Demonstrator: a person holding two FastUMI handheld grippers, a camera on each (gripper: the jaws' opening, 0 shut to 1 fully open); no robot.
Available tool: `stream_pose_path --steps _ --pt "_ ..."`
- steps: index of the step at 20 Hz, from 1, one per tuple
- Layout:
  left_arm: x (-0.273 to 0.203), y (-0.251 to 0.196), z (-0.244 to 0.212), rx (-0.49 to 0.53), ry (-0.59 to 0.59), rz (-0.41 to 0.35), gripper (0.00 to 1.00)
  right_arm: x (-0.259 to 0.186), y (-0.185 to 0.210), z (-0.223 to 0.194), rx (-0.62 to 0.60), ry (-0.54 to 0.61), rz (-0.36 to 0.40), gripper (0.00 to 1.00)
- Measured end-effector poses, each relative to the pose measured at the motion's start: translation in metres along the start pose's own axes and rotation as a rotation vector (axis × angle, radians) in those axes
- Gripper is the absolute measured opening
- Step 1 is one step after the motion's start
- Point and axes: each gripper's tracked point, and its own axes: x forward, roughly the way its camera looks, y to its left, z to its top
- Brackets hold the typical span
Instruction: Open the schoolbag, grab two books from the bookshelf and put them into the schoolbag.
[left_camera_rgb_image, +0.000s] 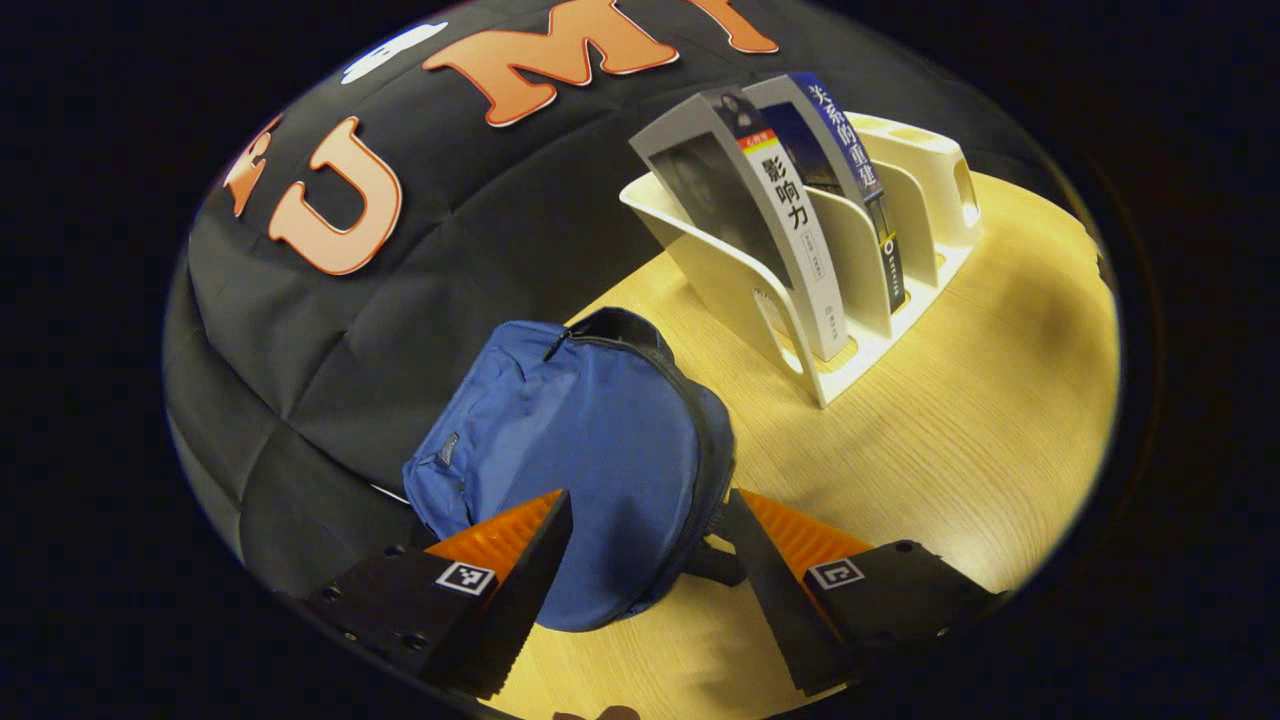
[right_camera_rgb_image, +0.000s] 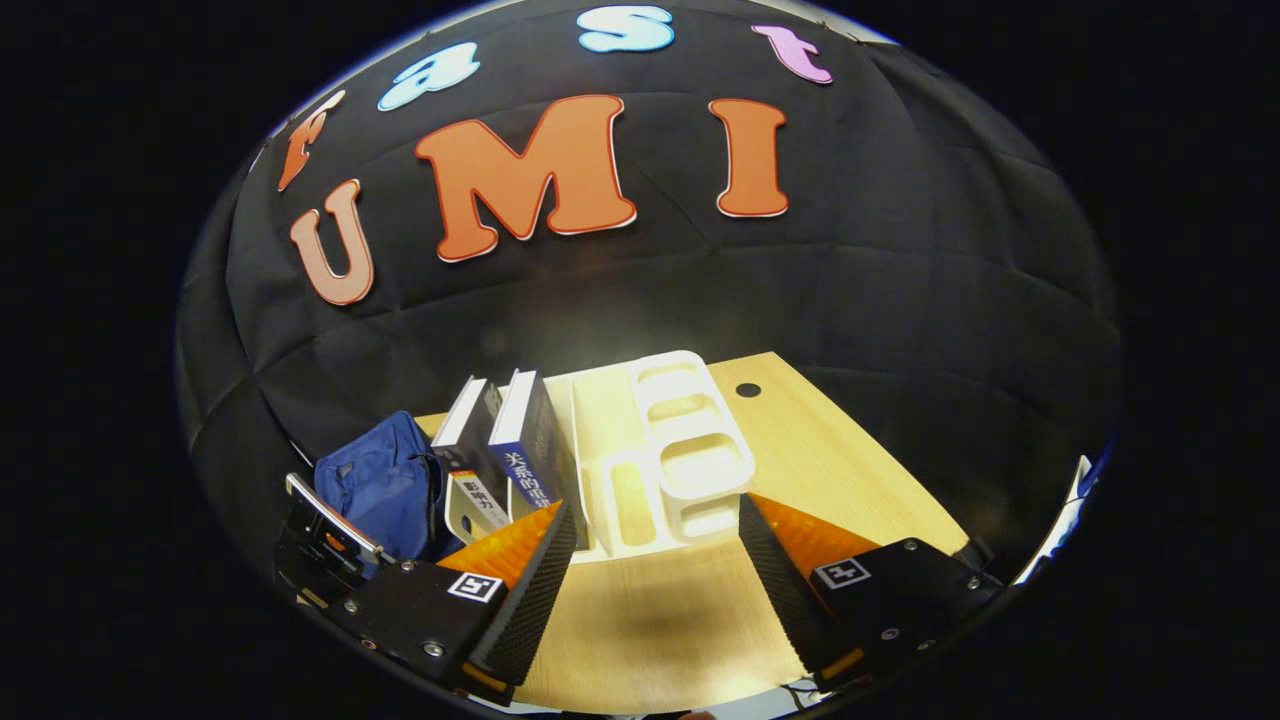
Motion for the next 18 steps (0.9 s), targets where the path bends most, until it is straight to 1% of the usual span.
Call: stream_pose_path --steps 1,2,3,4,5,6,7,9,10,11,12,13,14,16,17,18 --pt "0.032 0.0 0.004 -0.018 0.008 -0.003 0.98 0.001 -0.004 -0.002 0.0 0.007 -0.008 0.97" --pt "0.054 -0.007 0.015 -0.11 -0.045 -0.014 0.98 0.002 -0.006 -0.004 0.0 0.013 -0.014 0.97" --pt "0.078 -0.002 0.014 -0.154 -0.062 -0.011 0.98 0.003 -0.008 -0.006 0.0 0.021 -0.017 0.97" --pt "0.111 0.008 0.002 -0.186 -0.075 -0.003 0.98 0.003 -0.008 -0.008 0.0 0.031 -0.016 0.97" --pt "0.137 0.023 -0.012 -0.179 -0.059 0.006 0.98 0.004 -0.008 -0.011 -0.001 0.039 -0.013 0.97" --pt "0.159 0.034 -0.026 -0.147 -0.041 0.026 0.98 0.005 -0.006 -0.013 -0.004 0.046 -0.009 0.97" --pt "0.173 0.04 -0.037 -0.123 -0.03 0.022 0.98 0.005 -0.004 -0.014 -0.008 0.051 -0.002 0.97" --pt "0.125 0.051 -0.029 -0.064 -0.025 0.05 0.94 0.007 0.0 -0.017 -0.021 0.06 0.011 0.97" --pt "0.095 0.059 -0.016 -0.041 -0.036 0.065 0.94 0.008 0.003 -0.017 -0.029 0.063 0.02 0.97" --pt "0.085 0.065 -0.01 -0.03 -0.045 0.074 0.94 0.009 0.007 -0.017 -0.035 0.065 0.028 0.97" --pt "0.082 0.066 -0.007 -0.028 -0.046 0.066 0.93 0.01 0.009 -0.018 -0.039 0.068 0.034 0.97" --pt "0.084 0.057 -0.008 -0.03 -0.035 0.044 0.91 0.011 0.01 -0.019 -0.041 0.071 0.039 0.97" --pt "0.09 0.043 -0.011 -0.02 -0.015 0.032 0.76 0.01 0.011 -0.019 -0.042 0.075 0.043 0.97" --pt "0.097 0.012 -0.001 0.012 0.007 0.025 0.48 0.009 0.011 -0.019 -0.044 0.074 0.047 0.97" --pt "0.1 -0.007 0.004 0.025 0.029 0.017 0.28 0.009 0.009 -0.018 -0.045 0.072 0.044 0.97" --pt "0.115 -0.025 0.004 0.034 0.064 0.002 0.17 0.008 0.008 -0.019 -0.045 0.071 0.043 0.97"
